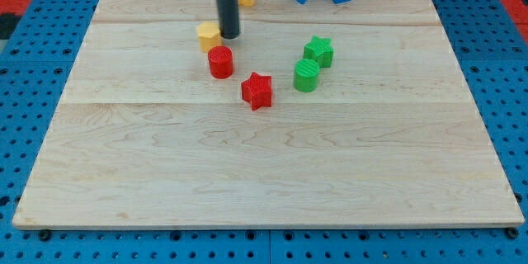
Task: Move heart to the left of triangle
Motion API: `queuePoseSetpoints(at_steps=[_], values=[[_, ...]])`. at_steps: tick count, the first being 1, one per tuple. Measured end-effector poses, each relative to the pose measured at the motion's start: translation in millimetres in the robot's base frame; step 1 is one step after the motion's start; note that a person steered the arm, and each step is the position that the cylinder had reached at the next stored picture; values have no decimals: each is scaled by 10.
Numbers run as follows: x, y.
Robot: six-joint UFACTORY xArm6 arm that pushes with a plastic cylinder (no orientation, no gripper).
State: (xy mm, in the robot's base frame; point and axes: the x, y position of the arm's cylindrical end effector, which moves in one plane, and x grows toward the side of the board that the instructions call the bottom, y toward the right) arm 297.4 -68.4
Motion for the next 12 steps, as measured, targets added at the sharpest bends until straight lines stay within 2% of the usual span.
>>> queuePoseSetpoints(at_steps=[1,3,5,7,8,9,10,11,12], values=[[-437,-47],[-1059,-500],[-1061,-434],[-1045,81],[-864,550],[-468,834],[-366,805],[-410,1084],[-710,1547]])
